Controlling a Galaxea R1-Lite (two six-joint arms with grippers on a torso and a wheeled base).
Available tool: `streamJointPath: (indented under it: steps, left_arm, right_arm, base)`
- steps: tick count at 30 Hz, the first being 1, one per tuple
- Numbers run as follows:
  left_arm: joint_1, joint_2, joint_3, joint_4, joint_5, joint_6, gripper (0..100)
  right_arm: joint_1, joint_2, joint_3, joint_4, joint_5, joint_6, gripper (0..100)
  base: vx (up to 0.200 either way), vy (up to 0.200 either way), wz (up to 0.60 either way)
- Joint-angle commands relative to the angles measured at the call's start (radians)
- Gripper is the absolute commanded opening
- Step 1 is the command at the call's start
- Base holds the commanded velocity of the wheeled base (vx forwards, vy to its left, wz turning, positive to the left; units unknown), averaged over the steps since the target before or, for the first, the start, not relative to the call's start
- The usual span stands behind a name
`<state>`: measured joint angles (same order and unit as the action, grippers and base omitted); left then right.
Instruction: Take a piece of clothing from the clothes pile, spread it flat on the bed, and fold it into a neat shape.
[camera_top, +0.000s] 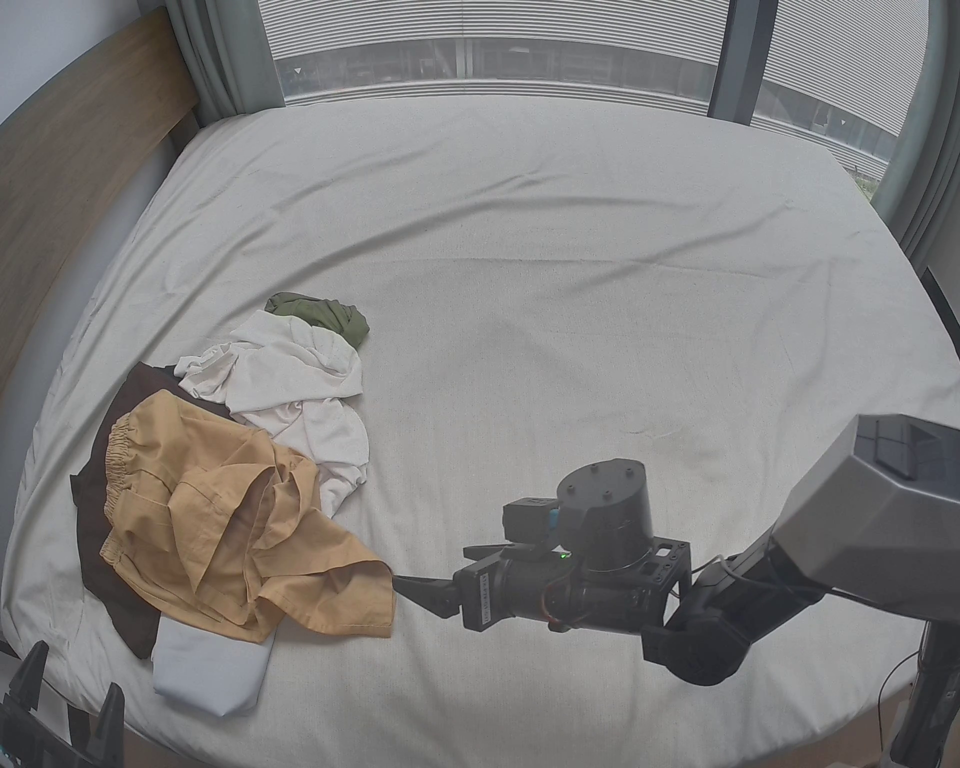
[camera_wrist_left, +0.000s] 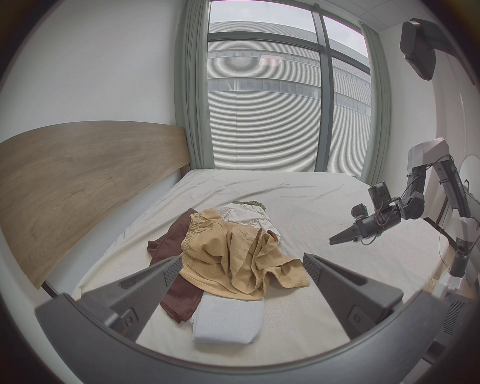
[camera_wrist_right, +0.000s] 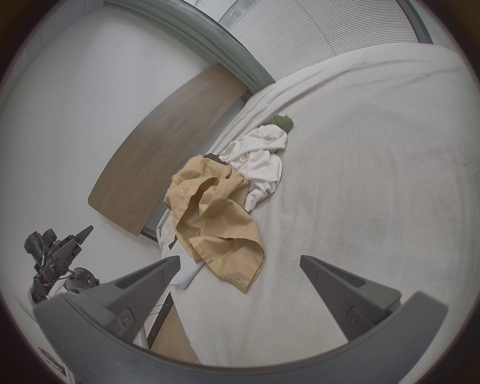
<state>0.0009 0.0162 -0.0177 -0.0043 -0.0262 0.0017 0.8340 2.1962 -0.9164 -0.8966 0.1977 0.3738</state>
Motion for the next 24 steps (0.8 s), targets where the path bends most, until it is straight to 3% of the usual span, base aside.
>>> streamJointPath:
  steps: [1,13,24]
  left_arm:
    - [0.001,-0.016,0.018,0.000,0.000,0.000,100]
    - [0.001,-0.016,0.018,0.000,0.000,0.000,100]
    - [0.001,-0.016,0.018,0.000,0.000,0.000,100]
  right_arm:
    - [0.027,0.054,-0.029,0.007,-0.007,0.005,100]
    - [0.060,0.198,-0.134,0.010,-0.021,0.027,100]
    - [0.102,0.274,-0.262,0.104,-0.058,0.069,100]
  base:
    - [0.000,0.000,0.00]
    - [0.000,0.000,0.00]
    - [0.000,0.000,0.00]
